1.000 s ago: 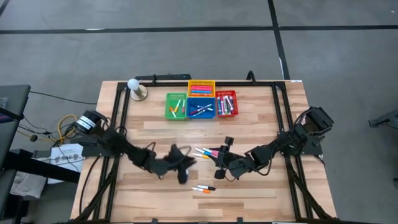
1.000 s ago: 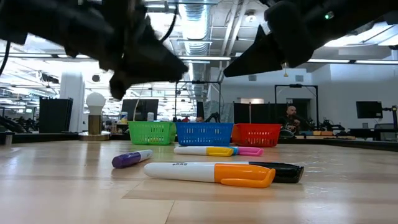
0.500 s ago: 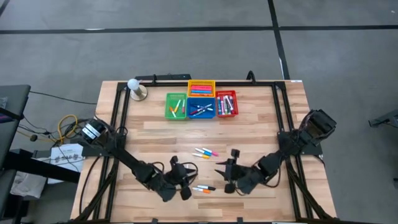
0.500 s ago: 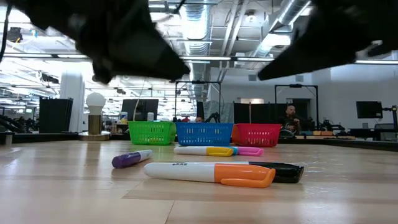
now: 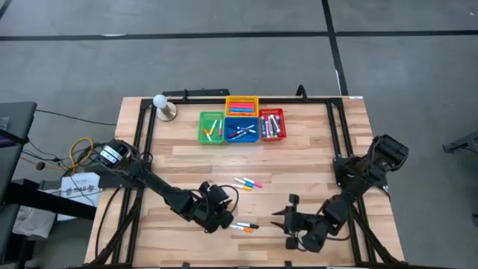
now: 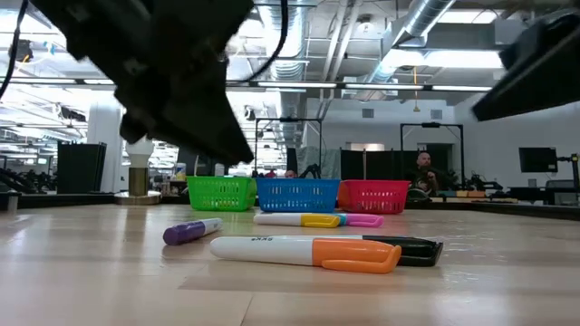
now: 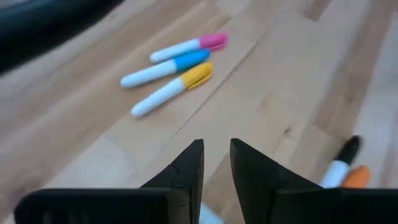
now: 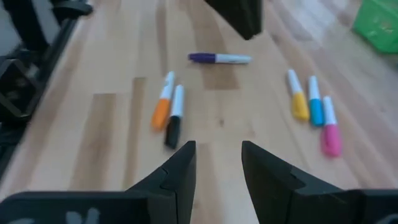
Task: Pick & Place Markers
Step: Put the purple small highlighter pen into the green bin
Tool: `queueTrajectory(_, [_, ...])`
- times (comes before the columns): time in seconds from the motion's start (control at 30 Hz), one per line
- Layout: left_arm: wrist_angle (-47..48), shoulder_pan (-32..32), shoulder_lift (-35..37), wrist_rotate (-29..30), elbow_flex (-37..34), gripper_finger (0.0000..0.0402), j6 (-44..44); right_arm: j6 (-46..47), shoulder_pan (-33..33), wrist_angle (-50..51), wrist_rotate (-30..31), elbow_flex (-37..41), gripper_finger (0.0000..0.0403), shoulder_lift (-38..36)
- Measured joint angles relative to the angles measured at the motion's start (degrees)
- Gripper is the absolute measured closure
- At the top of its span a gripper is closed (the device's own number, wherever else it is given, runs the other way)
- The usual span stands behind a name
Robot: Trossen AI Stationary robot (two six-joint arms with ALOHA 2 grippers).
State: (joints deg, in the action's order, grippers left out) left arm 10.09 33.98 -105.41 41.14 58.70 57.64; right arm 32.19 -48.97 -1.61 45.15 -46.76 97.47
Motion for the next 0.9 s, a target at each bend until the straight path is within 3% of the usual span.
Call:
queueTrajectory(0.23, [-0.5, -1.7, 0.0, -5.9, -1.6, 0.0314, 3.9, 3.7, -3.4, 0.4, 0.0, 0.0, 0.0285, 0.0])
queueTrajectory(0.6, [0.0, -1.6, 0.0, -6.1, -1.6, 0.0278, 4.4, 6.9, -4.7, 1.8, 0.1, 0.0, 0.0285, 0.0])
queueTrajectory(0.9, [2.8, -2.4, -1.6, -8.2, -1.6, 0.0278, 12.1, 6.9, -4.6, 2.0, 0.0, 0.0, 0.0285, 0.0])
